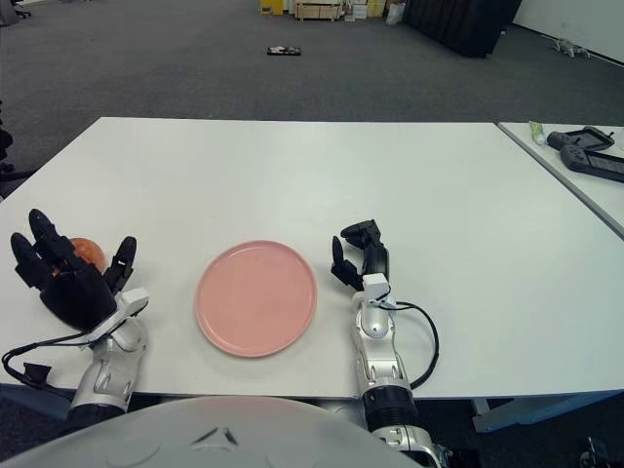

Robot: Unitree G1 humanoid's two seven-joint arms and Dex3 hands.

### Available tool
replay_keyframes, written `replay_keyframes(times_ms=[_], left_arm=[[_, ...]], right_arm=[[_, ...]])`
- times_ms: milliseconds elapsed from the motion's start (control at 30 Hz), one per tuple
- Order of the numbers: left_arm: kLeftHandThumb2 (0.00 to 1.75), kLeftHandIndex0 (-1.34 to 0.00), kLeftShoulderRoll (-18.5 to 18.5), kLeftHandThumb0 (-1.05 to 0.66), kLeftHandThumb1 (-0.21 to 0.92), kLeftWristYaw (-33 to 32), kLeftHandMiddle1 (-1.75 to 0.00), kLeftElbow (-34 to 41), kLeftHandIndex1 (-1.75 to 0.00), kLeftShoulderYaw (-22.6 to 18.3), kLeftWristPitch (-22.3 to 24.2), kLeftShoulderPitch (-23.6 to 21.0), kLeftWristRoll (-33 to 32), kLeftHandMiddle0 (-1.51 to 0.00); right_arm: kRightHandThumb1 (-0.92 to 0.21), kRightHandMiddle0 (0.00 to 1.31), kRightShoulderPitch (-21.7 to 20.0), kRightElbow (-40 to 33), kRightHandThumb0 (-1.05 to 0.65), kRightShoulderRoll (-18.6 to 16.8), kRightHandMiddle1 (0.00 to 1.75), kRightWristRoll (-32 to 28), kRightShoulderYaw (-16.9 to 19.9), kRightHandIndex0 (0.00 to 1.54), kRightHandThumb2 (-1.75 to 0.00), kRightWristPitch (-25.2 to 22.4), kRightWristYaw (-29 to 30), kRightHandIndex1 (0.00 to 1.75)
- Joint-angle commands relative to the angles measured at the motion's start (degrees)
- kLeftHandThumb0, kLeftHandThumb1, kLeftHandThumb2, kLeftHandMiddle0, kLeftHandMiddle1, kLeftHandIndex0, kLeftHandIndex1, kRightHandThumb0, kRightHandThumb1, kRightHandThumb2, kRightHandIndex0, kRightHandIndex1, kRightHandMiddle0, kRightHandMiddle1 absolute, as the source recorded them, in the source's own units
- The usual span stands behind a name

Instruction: Put the apple into the plate.

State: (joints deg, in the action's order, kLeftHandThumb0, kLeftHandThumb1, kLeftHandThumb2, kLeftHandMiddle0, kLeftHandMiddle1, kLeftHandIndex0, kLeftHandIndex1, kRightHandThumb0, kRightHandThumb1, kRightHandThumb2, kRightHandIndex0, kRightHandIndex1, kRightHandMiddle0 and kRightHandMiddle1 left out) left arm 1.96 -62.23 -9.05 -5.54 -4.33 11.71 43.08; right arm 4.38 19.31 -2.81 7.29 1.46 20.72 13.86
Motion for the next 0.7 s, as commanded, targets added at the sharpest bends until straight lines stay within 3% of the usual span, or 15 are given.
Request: replay_keyframes(times_ms=[0, 400, 667], left_arm=[[0.33, 0.00, 0.3, -1.05, 0.74, 2.6, 0.00, -2.1, 0.00, -1.1, 3.6, 1.0, -2.0, 0.00], [0.28, 0.00, 2.1, -1.05, 0.70, 11.0, 0.00, -4.3, 0.00, -3.1, 17.8, -2.4, -4.9, 0.00], [0.28, 0.00, 2.7, -1.05, 0.70, 9.9, 0.00, -8.0, 0.00, -3.1, 21.4, -6.1, -5.4, 0.00]], right_arm=[[-0.71, 0.31, 1.8, 2.0, -0.37, 0.0, 1.75, -0.2, 0.4, 0.59, -0.82, -1.7, 0.2, 1.27], [-0.69, 0.33, 1.6, 2.3, -0.38, 0.1, 1.75, -0.7, 0.6, 0.61, -0.84, -1.0, -0.4, 1.29], [-0.70, 0.33, 1.3, 3.1, -0.38, 0.3, 1.75, -0.7, 0.8, 0.60, -0.84, 0.1, -0.4, 1.29]])
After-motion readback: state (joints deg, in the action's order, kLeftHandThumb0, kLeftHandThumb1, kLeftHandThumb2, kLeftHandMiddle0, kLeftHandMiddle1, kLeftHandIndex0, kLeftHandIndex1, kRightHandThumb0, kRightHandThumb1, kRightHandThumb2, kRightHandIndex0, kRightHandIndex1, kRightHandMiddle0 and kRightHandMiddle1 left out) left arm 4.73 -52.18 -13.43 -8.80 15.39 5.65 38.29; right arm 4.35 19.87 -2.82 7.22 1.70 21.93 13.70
